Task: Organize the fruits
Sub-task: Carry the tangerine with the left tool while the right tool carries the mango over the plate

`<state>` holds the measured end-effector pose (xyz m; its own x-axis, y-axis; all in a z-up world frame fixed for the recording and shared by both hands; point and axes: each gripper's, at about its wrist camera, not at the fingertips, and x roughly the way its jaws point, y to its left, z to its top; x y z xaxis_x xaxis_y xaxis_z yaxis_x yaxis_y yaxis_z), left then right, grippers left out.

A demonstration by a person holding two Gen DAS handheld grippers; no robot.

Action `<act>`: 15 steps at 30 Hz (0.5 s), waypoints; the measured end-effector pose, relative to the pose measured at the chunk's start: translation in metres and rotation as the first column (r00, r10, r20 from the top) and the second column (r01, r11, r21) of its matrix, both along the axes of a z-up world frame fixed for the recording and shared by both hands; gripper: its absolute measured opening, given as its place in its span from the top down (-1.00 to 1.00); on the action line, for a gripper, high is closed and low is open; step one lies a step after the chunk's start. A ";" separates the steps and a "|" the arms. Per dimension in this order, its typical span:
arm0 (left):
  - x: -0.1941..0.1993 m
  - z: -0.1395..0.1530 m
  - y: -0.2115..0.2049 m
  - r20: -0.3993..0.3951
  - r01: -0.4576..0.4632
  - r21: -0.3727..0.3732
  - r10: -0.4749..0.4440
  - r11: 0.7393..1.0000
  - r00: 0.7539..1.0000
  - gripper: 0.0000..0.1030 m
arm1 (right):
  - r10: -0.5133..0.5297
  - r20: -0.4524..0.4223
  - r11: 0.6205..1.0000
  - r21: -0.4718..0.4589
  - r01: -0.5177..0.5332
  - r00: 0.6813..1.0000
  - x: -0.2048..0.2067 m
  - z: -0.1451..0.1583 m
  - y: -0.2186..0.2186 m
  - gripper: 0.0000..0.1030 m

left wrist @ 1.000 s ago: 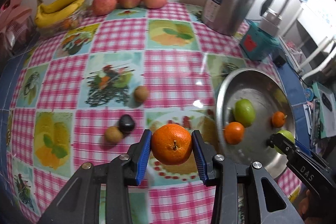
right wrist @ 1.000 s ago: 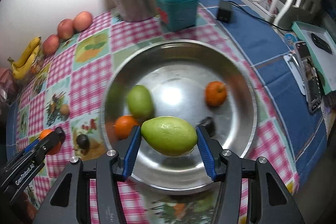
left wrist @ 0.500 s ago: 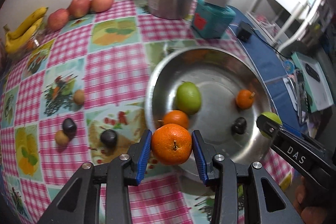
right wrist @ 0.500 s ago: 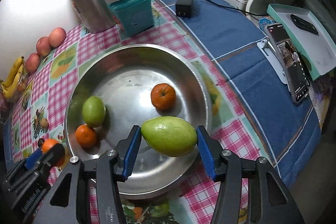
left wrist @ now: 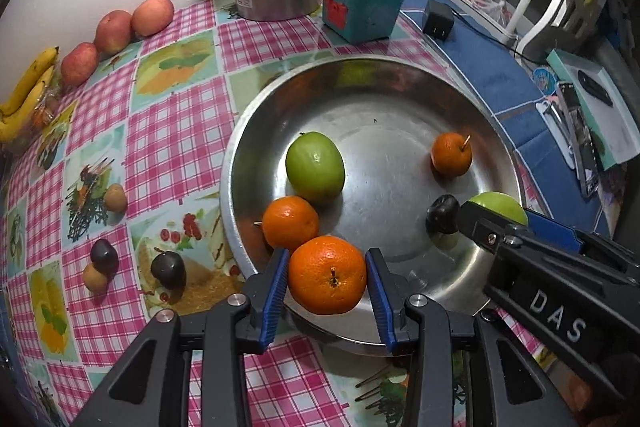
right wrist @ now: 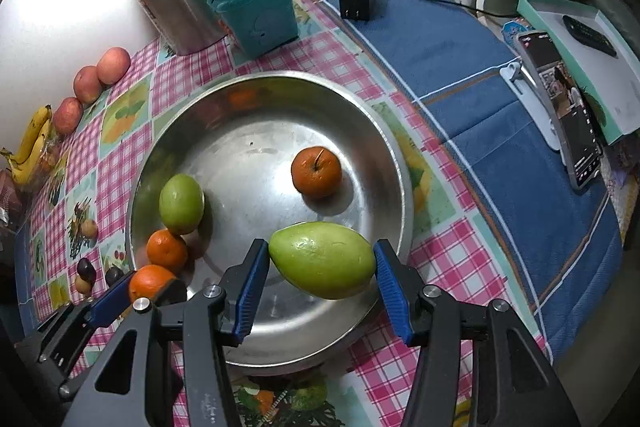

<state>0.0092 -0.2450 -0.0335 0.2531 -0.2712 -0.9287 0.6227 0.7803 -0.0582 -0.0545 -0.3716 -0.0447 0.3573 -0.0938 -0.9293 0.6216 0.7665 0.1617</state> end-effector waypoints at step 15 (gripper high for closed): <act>-0.003 -0.012 -0.003 0.012 0.023 0.051 -0.023 0.998 1.000 0.19 | 0.046 -0.020 0.995 0.088 -0.044 0.999 0.004 -0.012 0.017 -0.08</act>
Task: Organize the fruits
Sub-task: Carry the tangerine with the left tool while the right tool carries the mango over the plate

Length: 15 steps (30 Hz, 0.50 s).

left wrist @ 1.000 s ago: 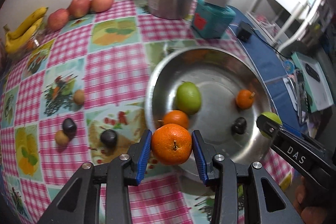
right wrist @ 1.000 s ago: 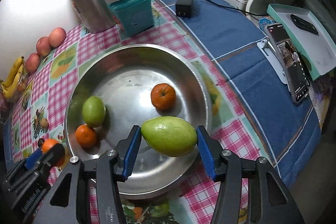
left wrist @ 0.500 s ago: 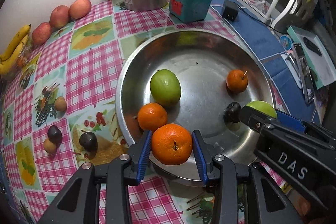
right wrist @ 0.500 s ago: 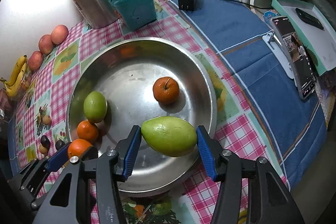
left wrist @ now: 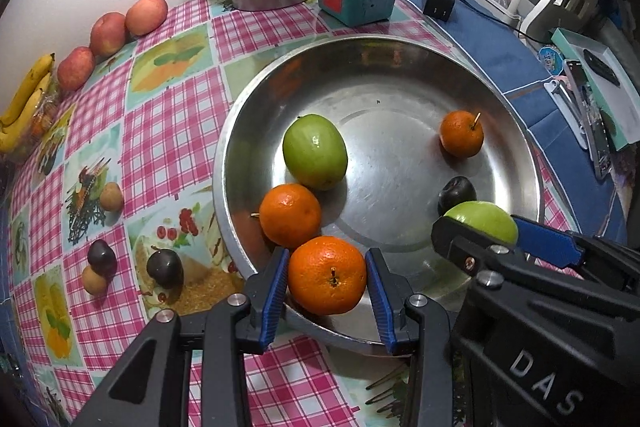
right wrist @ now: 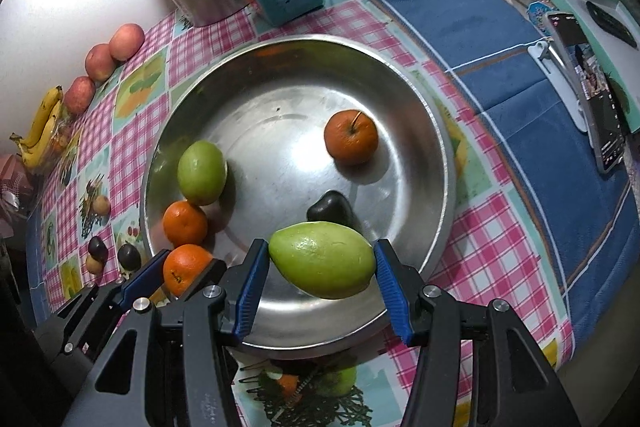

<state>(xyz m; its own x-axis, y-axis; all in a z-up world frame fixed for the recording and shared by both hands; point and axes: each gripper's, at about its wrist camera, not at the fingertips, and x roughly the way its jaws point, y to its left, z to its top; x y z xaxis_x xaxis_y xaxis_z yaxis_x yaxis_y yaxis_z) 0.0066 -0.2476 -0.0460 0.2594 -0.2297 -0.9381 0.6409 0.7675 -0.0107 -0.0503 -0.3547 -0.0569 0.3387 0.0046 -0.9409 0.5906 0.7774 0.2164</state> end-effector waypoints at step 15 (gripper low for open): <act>-0.002 -0.003 -0.004 0.005 0.028 0.014 -0.028 1.000 1.000 0.18 | -0.012 -0.024 0.997 0.076 0.014 1.000 0.006 -0.016 0.003 -0.08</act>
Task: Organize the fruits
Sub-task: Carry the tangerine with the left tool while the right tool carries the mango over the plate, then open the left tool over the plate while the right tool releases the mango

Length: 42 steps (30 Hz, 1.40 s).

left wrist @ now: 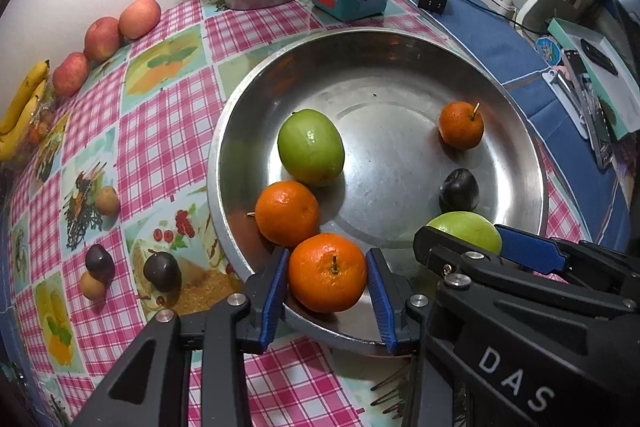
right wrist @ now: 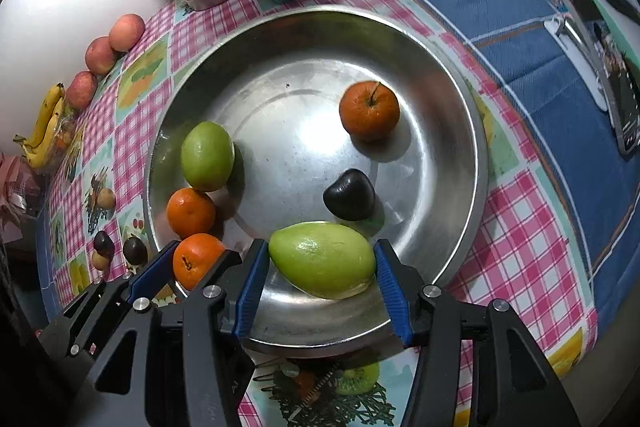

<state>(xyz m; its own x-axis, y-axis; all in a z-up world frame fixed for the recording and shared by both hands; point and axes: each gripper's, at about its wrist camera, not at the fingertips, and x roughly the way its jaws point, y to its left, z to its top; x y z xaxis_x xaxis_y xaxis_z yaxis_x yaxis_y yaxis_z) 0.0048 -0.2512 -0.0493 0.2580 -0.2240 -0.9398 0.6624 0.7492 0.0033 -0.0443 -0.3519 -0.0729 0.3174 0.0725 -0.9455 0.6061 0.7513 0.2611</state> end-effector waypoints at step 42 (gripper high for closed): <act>0.050 0.048 0.104 -0.026 -0.262 -0.118 0.261 0.958 0.965 0.11 | -0.010 0.097 0.997 -0.073 0.017 0.995 -0.012 0.042 0.013 -0.08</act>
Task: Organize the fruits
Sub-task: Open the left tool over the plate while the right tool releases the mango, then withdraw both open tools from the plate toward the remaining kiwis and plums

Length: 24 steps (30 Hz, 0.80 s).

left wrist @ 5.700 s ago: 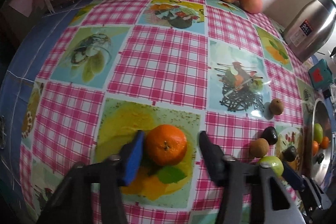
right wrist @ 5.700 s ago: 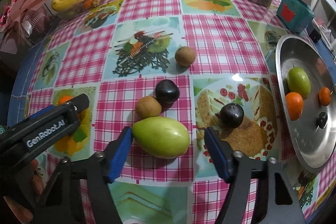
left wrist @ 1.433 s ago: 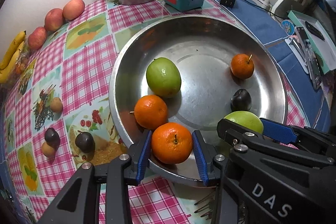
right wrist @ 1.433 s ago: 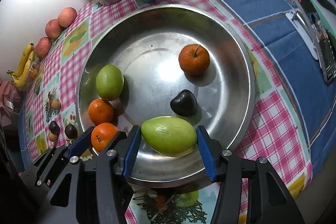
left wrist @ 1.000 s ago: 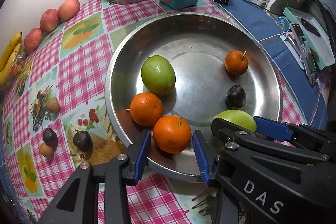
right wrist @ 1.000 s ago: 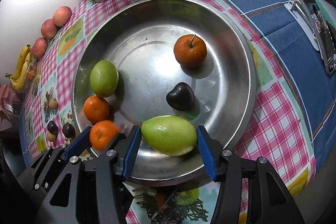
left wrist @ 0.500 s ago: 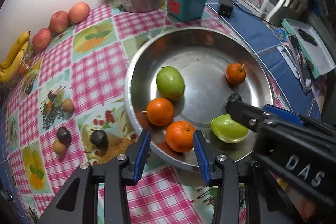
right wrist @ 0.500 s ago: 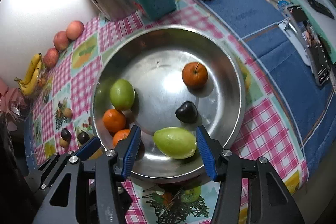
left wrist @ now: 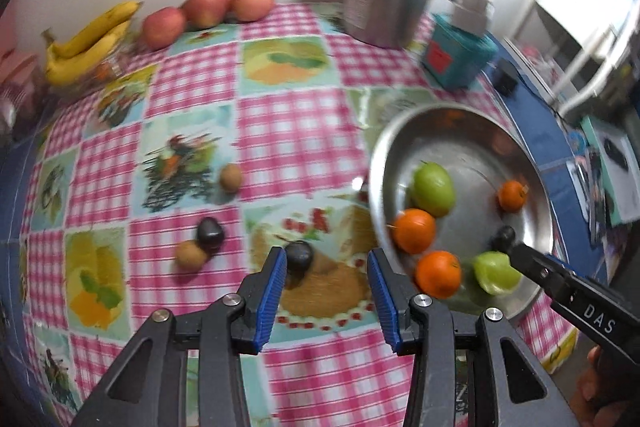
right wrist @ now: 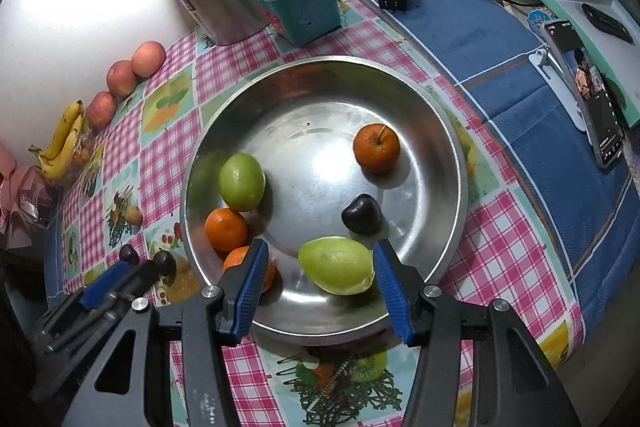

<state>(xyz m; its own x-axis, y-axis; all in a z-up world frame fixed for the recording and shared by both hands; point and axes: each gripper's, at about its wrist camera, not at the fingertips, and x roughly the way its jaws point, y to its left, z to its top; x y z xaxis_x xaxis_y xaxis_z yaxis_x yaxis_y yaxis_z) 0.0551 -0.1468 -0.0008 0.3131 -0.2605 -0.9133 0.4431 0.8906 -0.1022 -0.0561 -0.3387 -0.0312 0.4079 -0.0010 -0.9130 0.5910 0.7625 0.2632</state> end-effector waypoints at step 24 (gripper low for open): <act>0.033 -0.001 0.091 -0.038 -0.242 -0.052 0.240 0.969 0.970 -0.25 | 0.110 -0.021 0.991 -0.074 -0.111 0.994 0.030 0.005 0.058 -0.12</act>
<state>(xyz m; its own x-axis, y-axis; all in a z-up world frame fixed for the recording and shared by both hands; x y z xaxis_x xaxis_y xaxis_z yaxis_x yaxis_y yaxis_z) 0.0886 -0.0557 -0.0018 0.3445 -0.2319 -0.9097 0.2121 0.9632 -0.1653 -0.0261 -0.2804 -0.0261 0.3942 -0.0258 -0.9187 0.5059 0.8406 0.1935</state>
